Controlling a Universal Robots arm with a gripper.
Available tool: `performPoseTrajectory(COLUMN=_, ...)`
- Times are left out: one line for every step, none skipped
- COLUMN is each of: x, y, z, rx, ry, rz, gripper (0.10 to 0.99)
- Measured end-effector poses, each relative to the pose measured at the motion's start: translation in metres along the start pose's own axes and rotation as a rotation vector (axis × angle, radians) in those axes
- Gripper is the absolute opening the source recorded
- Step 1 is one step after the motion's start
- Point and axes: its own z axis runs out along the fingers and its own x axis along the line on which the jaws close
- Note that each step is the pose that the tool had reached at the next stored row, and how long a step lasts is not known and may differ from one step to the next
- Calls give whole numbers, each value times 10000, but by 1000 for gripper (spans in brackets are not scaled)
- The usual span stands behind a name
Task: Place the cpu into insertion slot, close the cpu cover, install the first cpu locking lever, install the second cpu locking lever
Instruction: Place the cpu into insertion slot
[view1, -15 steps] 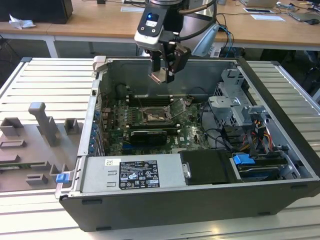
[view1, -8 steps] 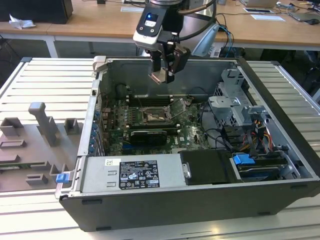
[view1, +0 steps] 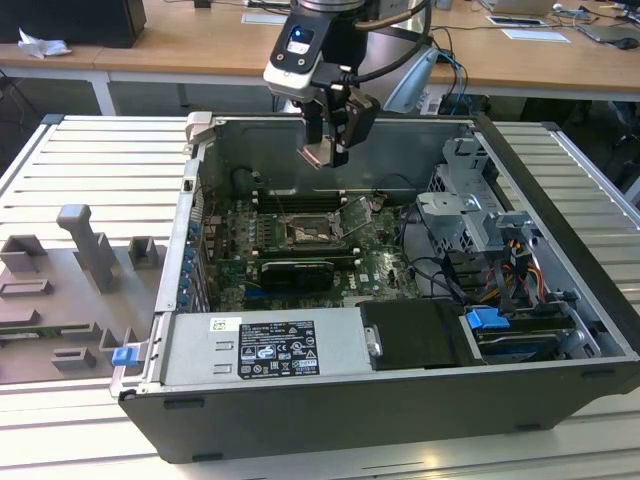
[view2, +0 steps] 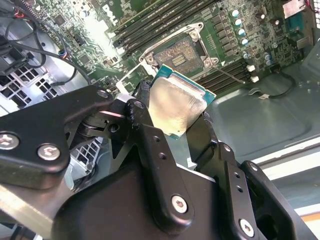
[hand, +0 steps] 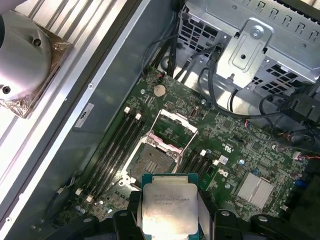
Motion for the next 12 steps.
performPoseTrajectory(x=0, y=0, z=3, rx=-2, ry=-5, rz=62, gripper=537)
performPoseTrajectory(x=0, y=0, z=5, rx=-2, ry=-11, rz=124, gripper=537)
performPoseTrajectory(x=0, y=-1, z=7, rx=-3, ry=-18, rz=204, gripper=537)
performPoseTrajectory(x=0, y=-1, z=10, rx=-5, ry=-22, rz=259, gripper=537)
performPoseTrajectory(x=0, y=-1, z=12, rx=-6, ry=-30, rz=350, gripper=537)
performPoseTrajectory(x=0, y=-1, z=13, rx=-6, ry=-34, rz=387, gripper=537)
performPoseTrajectory(x=-1, y=-1, z=14, rx=-7, ry=-37, rz=428, gripper=537)
performPoseTrajectory(x=-1, y=-1, z=16, rx=-8, ry=-41, rz=472, gripper=537)
performPoseTrajectory(x=0, y=-1, z=17, rx=-9, ry=-44, rz=512, gripper=537)
performPoseTrajectory(x=-1, y=-2, z=18, rx=-10, ry=-49, rz=563, gripper=537)
performPoseTrajectory(x=-1, y=-2, z=19, rx=-11, ry=-52, rz=599, gripper=537)
performPoseTrajectory(x=-1, y=-2, z=21, rx=-12, ry=-56, rz=648, gripper=537)
